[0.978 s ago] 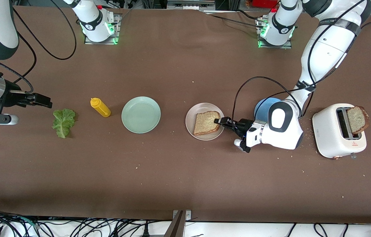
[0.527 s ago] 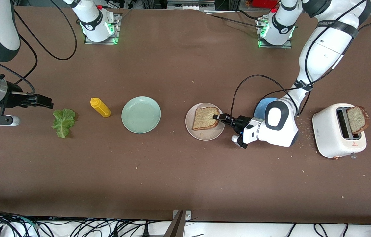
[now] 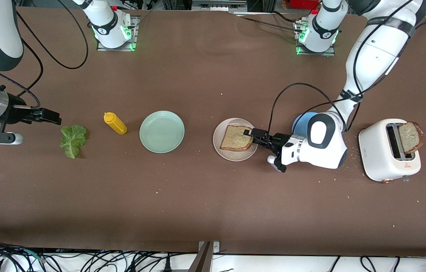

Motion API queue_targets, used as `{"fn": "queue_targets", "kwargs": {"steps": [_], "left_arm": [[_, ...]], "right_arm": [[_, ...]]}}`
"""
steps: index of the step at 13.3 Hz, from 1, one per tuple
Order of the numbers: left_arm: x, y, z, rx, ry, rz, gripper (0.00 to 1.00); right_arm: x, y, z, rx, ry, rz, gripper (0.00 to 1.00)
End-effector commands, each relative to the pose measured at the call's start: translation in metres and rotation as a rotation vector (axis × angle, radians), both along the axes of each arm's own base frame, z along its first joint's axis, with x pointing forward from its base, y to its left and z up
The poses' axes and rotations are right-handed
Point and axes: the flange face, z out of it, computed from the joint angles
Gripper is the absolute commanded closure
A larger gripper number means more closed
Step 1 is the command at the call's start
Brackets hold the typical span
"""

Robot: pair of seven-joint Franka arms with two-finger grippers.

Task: Make sandwich in beige plate with both arms
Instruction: 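Lower the bread slice onto the beige plate and open the left gripper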

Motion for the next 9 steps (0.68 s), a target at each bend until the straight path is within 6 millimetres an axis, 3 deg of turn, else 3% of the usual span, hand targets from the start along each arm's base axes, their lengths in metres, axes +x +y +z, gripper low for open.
{"fn": "queue_targets", "kwargs": {"steps": [1,4,9], "left_arm": [[0.001,0.01,0.034,0.073,-0.086,-0.062,0.0],[0.001,0.017,0.061,0.117,-0.102,-0.087,0.0],[-0.001,0.031,0.136,0.444,-0.127,-0.098,0.0]], "right_arm": [[0.0,0.002,0.001,0.003,-0.004,0.016,0.0],[0.0,0.002,0.001,0.003,-0.004,0.016,0.0],[0.0,0.003,0.001,0.045,-0.01,0.112,0.0]]}}
